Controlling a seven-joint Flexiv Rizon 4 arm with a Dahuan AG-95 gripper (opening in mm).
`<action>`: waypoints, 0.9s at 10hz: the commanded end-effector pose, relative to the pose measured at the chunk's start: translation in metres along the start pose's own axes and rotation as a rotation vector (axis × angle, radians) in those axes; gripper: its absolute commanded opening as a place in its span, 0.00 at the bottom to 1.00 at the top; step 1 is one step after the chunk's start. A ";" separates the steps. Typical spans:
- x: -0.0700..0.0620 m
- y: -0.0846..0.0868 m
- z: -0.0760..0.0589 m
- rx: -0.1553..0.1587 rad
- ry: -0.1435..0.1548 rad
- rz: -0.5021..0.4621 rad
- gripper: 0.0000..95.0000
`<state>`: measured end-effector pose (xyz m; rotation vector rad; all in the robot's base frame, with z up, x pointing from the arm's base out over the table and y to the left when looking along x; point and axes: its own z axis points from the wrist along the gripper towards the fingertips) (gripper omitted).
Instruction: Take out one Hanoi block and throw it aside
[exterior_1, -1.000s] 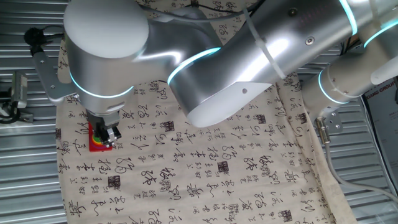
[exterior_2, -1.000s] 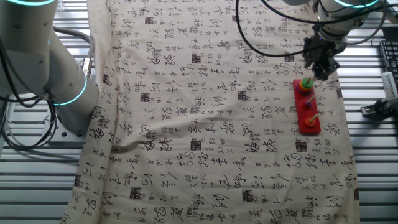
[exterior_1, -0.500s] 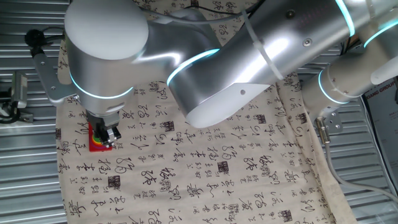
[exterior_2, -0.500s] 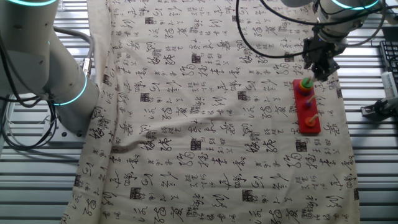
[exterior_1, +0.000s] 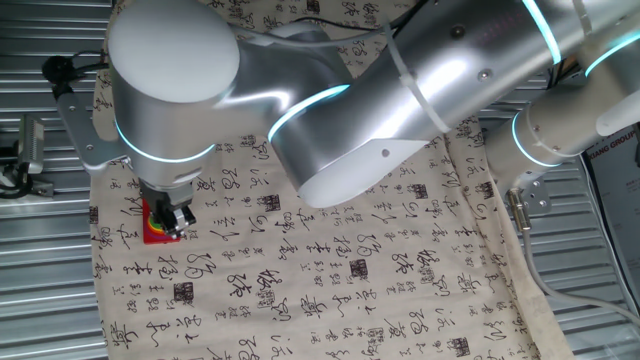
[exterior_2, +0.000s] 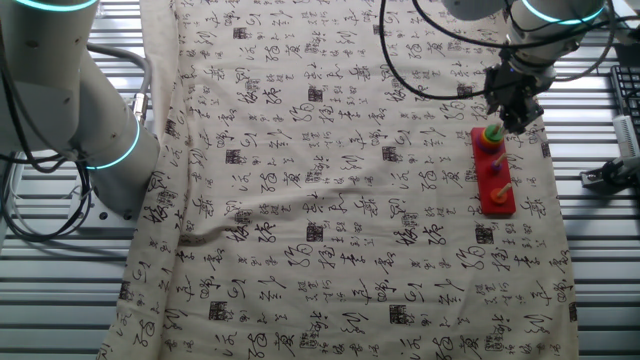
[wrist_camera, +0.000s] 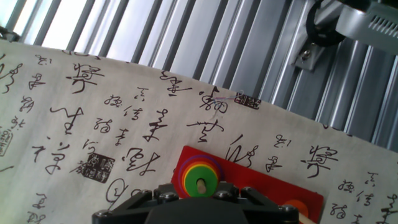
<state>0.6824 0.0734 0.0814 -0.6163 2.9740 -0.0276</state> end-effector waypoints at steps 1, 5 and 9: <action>0.000 0.001 0.001 -0.007 0.000 -0.016 0.40; 0.000 0.001 0.005 -0.007 0.000 -0.031 0.40; 0.001 0.000 0.010 -0.005 -0.003 -0.030 0.40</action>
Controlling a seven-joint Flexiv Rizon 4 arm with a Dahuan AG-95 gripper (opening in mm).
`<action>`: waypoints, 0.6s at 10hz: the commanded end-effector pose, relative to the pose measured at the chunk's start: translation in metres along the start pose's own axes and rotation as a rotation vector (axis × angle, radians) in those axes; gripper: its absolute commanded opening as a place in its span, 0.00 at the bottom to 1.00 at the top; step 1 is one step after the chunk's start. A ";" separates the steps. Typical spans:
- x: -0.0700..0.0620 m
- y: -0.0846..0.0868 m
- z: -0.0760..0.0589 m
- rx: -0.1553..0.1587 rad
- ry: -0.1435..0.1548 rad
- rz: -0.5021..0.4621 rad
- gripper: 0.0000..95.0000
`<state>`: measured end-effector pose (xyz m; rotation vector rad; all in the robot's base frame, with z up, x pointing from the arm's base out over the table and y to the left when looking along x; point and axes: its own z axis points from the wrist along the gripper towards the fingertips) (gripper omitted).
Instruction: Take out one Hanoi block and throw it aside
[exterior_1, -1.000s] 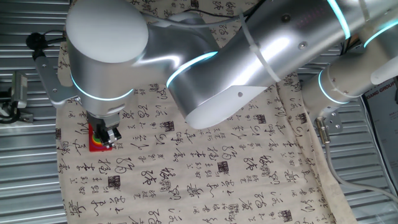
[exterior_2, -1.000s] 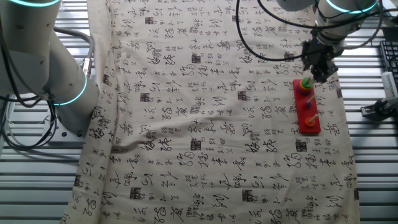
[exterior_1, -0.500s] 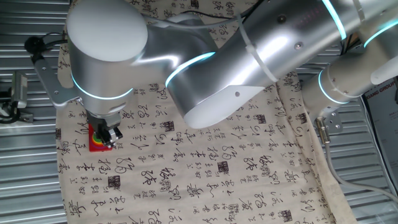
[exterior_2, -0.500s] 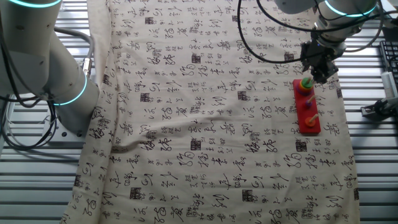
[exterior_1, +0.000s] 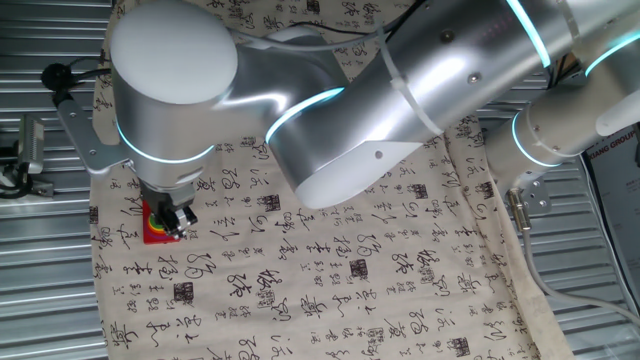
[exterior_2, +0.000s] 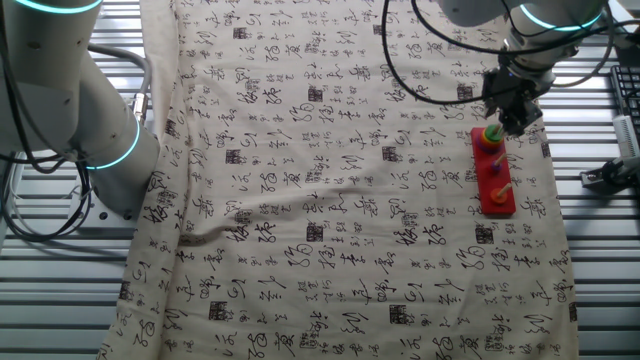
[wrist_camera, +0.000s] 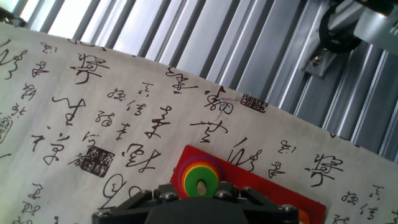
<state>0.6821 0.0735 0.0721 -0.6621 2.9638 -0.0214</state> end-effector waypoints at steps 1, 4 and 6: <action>-0.001 -0.001 0.001 0.002 0.000 0.001 0.40; 0.000 -0.002 0.005 0.004 0.001 -0.001 0.40; 0.001 -0.002 0.007 0.006 -0.001 0.000 0.40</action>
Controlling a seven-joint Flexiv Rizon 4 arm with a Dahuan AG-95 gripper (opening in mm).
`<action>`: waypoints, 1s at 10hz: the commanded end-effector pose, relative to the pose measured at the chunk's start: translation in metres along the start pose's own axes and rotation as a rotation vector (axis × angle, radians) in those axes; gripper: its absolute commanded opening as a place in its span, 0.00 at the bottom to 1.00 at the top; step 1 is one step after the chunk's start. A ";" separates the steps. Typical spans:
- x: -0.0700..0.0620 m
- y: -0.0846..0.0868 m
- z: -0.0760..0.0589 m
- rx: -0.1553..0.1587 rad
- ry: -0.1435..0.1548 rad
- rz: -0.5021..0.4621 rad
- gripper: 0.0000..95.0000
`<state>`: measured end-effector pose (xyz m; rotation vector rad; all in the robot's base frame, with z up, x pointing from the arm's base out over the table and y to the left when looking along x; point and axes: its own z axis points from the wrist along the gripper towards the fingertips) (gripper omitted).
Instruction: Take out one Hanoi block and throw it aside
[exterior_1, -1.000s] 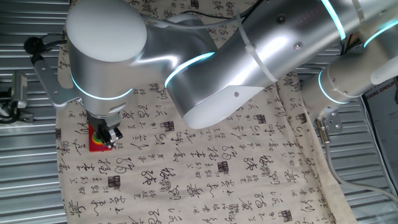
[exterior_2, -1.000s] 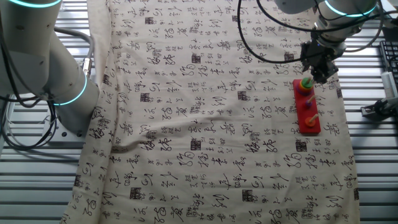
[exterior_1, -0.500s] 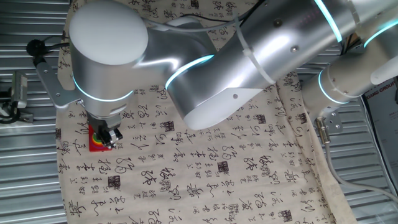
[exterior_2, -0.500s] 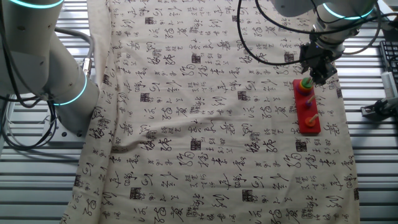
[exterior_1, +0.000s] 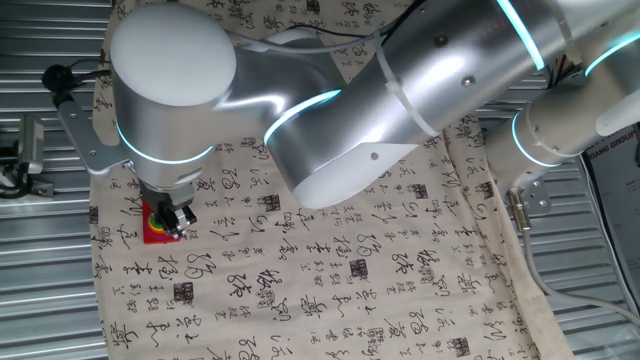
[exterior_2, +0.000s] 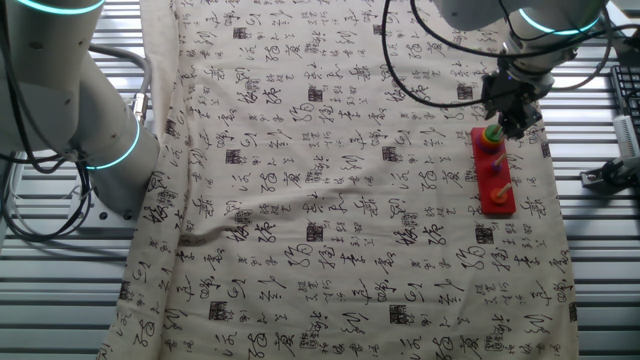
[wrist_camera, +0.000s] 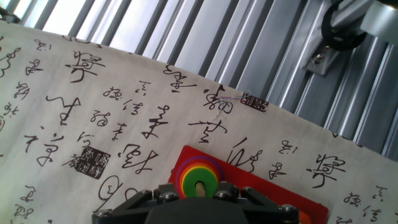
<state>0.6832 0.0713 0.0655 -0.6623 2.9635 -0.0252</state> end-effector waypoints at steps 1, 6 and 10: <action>-0.001 0.000 0.002 0.006 -0.002 0.003 0.40; -0.001 0.000 0.006 0.010 -0.005 0.005 0.40; -0.001 0.000 0.009 0.010 -0.006 0.006 0.40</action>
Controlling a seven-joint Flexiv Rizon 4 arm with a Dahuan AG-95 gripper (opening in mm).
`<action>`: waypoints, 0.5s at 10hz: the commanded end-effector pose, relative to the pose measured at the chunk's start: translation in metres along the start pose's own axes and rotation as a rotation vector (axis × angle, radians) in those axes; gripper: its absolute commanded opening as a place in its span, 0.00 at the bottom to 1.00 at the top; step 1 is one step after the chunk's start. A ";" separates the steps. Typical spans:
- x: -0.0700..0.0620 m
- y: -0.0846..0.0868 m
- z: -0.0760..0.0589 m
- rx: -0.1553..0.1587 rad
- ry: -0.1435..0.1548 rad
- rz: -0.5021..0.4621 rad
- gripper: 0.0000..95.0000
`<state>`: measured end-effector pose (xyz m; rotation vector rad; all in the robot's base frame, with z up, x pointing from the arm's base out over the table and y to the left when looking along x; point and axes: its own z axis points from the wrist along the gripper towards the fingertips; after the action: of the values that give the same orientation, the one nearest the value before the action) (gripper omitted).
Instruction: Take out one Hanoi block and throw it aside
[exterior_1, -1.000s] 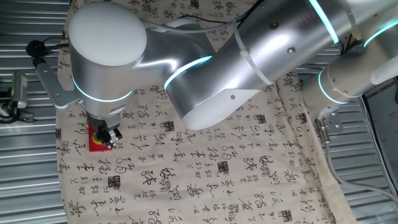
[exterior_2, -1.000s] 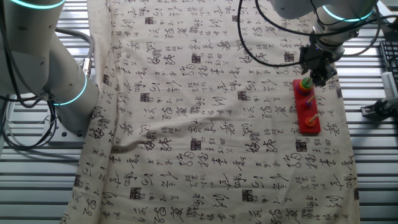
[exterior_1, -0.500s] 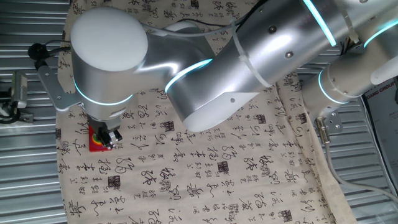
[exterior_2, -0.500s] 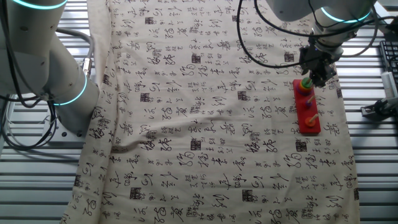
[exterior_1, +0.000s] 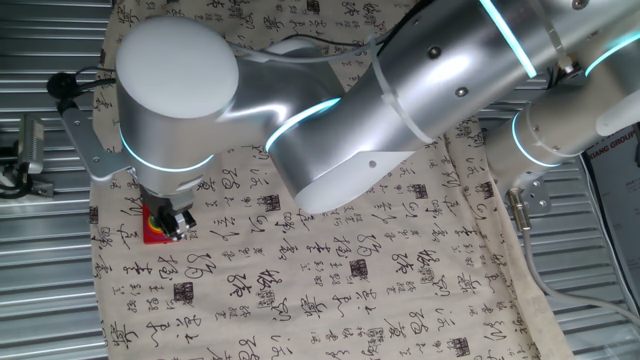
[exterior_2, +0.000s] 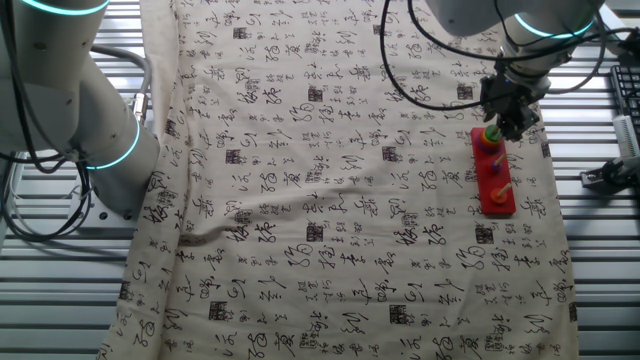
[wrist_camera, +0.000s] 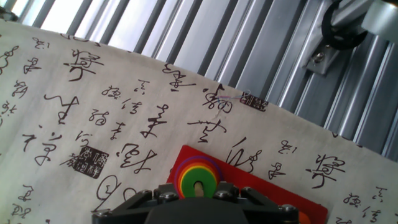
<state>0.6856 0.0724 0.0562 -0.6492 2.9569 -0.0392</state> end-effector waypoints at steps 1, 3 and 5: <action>0.001 0.000 0.001 -0.001 0.000 -0.001 0.40; 0.001 -0.001 0.002 0.000 -0.002 -0.003 0.40; 0.001 -0.001 0.003 0.001 -0.003 -0.003 0.40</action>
<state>0.6850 0.0712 0.0531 -0.6526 2.9537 -0.0399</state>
